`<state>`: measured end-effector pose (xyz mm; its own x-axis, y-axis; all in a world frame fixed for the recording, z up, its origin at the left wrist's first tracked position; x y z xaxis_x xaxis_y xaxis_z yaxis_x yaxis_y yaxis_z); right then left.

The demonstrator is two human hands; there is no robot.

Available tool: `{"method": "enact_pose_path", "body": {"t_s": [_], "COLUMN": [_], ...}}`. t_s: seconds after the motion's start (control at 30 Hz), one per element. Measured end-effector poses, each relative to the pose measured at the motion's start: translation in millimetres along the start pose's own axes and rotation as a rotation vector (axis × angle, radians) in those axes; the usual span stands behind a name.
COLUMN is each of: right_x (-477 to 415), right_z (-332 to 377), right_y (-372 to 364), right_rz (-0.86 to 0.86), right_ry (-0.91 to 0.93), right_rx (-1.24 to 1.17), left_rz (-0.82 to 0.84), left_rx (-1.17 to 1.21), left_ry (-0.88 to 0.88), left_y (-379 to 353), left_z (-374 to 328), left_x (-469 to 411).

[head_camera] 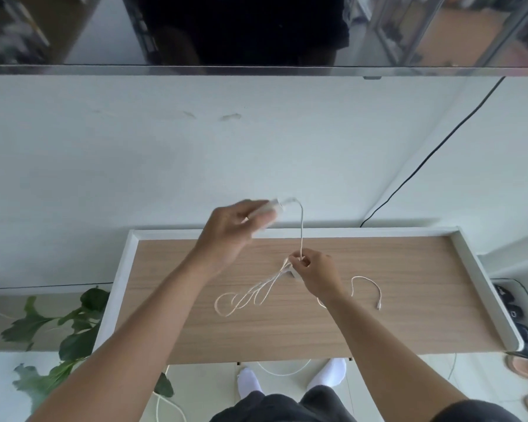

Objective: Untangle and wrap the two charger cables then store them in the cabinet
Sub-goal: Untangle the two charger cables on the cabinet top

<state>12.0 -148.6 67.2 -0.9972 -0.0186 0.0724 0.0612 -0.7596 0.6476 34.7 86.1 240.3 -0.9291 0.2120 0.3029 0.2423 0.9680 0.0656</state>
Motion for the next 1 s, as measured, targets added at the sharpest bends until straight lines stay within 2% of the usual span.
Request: {"method": "enact_pose_path", "body": {"t_s": [0.1, 0.27, 0.37, 0.5, 0.63, 0.83, 1.0], "right_x": [2.3, -5.5, -5.8, -3.0, 5.0, 17.1, 24.0], "right_z": [-10.7, -19.4, -12.8, -2.2, 7.9, 23.6, 31.0], "right_y": [-4.3, -3.8, -0.2, 7.5, 9.9, -4.7, -26.2], "right_rz": [0.029, 0.090, 0.010, -0.058, -0.038, 0.175, 0.280], "right_ry": [-0.012, -0.001, 0.001, 0.037, 0.094, 0.142, 0.171], "right_rx": [0.069, 0.184, 0.122, 0.065, 0.101, 0.134, 0.058], "left_rz": [-0.074, -0.123, -0.208, -0.291, -0.400, -0.408, -0.325], "left_rx": [0.177, 0.202, 0.168, -0.035, -0.352, -0.605, -0.732], "left_ry": [0.005, 0.048, 0.159, 0.247, 0.456, 0.570, 0.673], "left_y": [21.2, 40.4, 55.5, 78.1, 96.6, 94.3, 97.0], "left_z": [-9.9, 11.7, 42.1, 112.3, 205.8, 274.3, 304.1], "left_x": [-2.5, -1.8, -5.7, -7.9, 5.3, 15.1, 19.4]}}
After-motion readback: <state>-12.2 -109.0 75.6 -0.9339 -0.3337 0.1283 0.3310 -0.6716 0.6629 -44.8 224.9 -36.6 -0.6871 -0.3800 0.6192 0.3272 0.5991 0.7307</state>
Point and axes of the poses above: each hand's wrist, its own x-axis away from the middle knuckle, its own y-axis out of the back of the hand, z = x × y, the point moved 3 cm from there along -x, towards the middle knuckle, and after that the axes turned 14 degrees about y, right-handed, at the moved point
